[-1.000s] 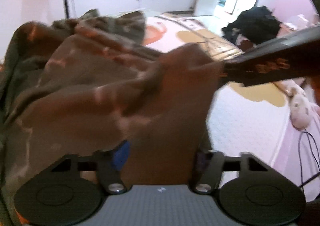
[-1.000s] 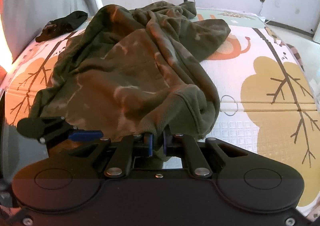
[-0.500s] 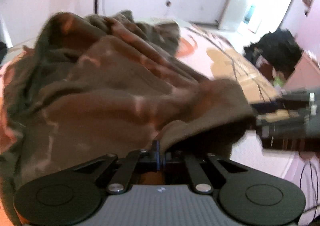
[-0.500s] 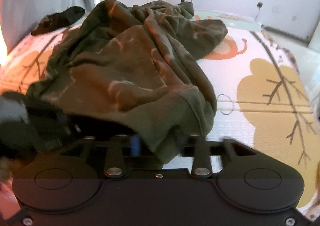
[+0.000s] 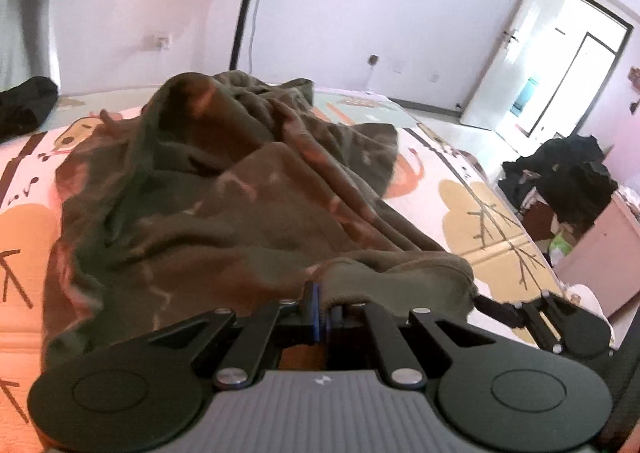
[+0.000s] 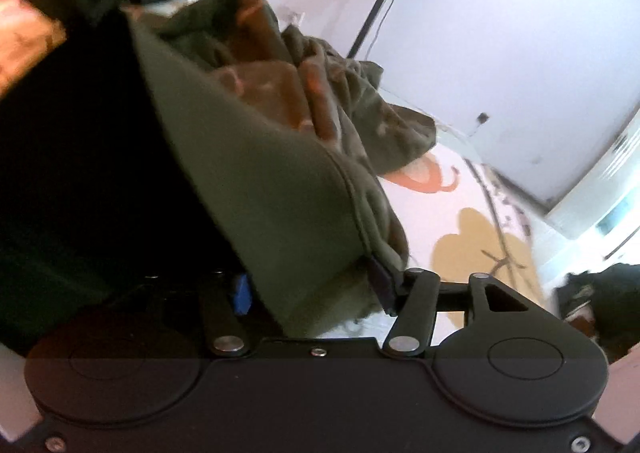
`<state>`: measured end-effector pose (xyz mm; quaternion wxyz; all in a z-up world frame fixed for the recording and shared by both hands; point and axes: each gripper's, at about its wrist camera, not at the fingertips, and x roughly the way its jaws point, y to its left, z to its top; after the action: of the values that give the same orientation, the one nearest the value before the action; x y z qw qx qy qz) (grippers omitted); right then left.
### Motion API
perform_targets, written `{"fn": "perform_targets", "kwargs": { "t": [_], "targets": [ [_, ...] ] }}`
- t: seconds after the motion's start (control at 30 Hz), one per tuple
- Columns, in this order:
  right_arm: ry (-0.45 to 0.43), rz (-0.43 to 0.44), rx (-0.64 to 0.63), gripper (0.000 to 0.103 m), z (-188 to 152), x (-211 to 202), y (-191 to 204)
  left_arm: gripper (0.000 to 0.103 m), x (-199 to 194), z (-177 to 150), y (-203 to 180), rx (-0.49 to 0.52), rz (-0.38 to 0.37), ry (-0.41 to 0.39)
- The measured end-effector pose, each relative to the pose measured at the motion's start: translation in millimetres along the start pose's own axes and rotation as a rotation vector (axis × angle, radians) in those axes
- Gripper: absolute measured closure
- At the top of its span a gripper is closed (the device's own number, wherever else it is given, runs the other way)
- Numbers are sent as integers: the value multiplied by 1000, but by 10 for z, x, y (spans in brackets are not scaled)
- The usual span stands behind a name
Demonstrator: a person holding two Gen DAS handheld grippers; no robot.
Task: Fold clothes
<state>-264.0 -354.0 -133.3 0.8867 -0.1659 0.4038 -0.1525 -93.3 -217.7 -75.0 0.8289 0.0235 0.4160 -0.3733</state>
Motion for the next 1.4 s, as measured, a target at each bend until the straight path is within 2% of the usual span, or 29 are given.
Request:
{"fn": "perform_targets", "kwargs": {
  "t": [0.07, 0.27, 0.37, 0.43, 0.5, 0.67, 0.8, 0.87, 0.97, 1.1, 1.17, 1.27, 1.3, 1.4],
  "targets": [
    [20, -2, 30, 48, -22, 41, -17, 100, 6, 25, 45, -17, 10, 2],
    [85, 22, 233, 48, -37, 175, -305, 99, -29, 63, 122, -29, 40, -5],
    [60, 55, 332, 58, -68, 164, -452, 99, -16, 74, 146, -35, 58, 2],
    [21, 69, 377, 79, -75, 122, -542, 99, -4, 66, 170, -38, 64, 13],
    [-8, 101, 418, 89, -57, 82, -656, 99, 9, 58, 194, -42, 69, 23],
    [-14, 166, 456, 94, 18, -34, -895, 98, 49, 46, 247, -48, 67, 53],
    [27, 169, 411, 97, 81, -180, -996, 97, 91, 17, 190, -4, 52, 83],
    [83, 155, 344, 97, 144, -235, -989, 95, 129, -12, 141, 36, 36, 115],
    [186, 123, 151, 97, 208, -275, -852, 93, 185, -84, 70, 102, 21, 164],
    [292, 165, 1, 97, 133, -240, -696, 89, 269, -195, -13, 183, 22, 227],
    [328, 207, 18, 97, 81, -194, -694, 87, 313, -254, -40, 213, 21, 254],
    [381, 323, 159, 93, 21, -98, -808, 86, 374, -331, -77, 254, 26, 291],
    [382, 329, 202, 91, 2, -92, -864, 86, 388, -350, -84, 264, 29, 298],
    [362, 336, 347, 66, -53, -102, -1070, 84, 416, -393, -89, 280, 32, 314]
  ]
}}
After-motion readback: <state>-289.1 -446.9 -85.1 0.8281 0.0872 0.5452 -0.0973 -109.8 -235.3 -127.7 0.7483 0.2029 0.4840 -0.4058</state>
